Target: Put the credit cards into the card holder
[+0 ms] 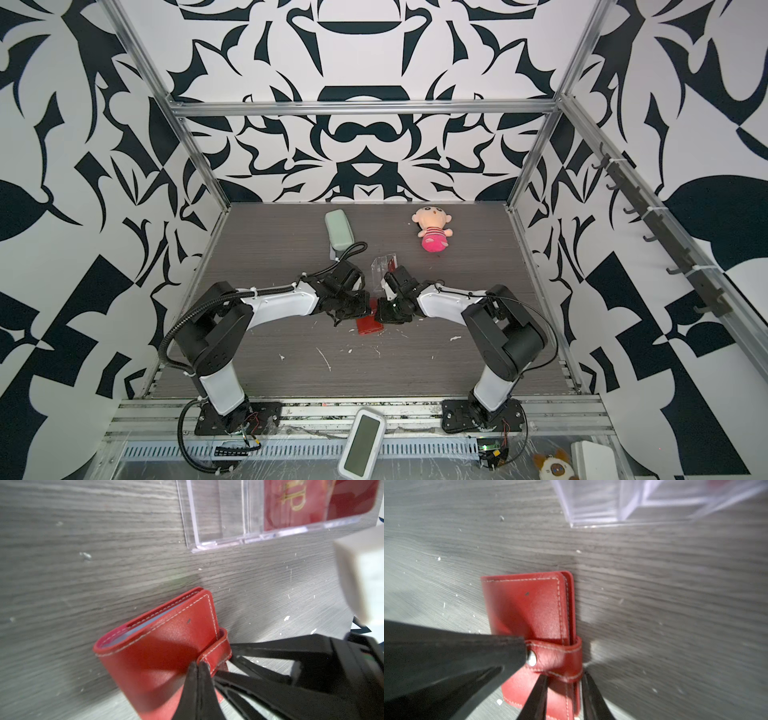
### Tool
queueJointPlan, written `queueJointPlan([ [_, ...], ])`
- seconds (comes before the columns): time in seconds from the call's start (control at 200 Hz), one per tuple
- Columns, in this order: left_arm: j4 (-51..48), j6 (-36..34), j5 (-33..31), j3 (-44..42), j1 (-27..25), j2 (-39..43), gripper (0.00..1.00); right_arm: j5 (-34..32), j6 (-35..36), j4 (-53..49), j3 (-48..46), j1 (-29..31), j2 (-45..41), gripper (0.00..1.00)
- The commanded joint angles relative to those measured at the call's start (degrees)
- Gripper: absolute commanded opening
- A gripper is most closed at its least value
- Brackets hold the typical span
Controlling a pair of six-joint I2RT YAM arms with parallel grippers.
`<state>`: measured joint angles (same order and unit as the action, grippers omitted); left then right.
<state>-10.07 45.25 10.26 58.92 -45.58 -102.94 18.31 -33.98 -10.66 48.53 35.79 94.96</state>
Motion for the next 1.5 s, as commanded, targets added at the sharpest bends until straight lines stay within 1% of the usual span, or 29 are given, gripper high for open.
queueJointPlan([
  [0.0,-2.85,0.36,-0.68,-1.28,0.23,-1.98,0.0,-0.63,0.56,0.1,-0.45,-0.01,-4.84,0.29],
  [0.07,-2.86,0.36,-0.66,-1.28,0.23,-2.01,0.0,1.25,-0.45,1.64,-0.46,0.05,-6.27,0.28],
  [0.155,-2.93,0.29,-0.67,-1.25,0.25,-2.05,0.0,2.48,-1.62,3.48,-0.45,0.01,-7.09,0.25],
  [0.36,-2.85,0.27,-0.66,-1.39,0.23,-1.83,0.0,2.17,-3.06,5.44,0.51,0.05,-5.07,0.08],
  [0.555,-2.69,0.27,-0.82,-1.44,0.23,-1.61,0.0,2.67,-4.08,7.95,0.77,-0.02,-3.24,0.02],
  [1.21,-2.11,0.16,0.02,-2.11,0.23,-2.53,0.0,4.72,-3.98,9.15,0.53,0.1,2.94,0.02],
  [1.495,-1.64,-0.08,0.92,-5.09,0.15,-2.21,0.0,2.75,-1.27,4.7,-0.19,0.61,3.88,0.02],
])
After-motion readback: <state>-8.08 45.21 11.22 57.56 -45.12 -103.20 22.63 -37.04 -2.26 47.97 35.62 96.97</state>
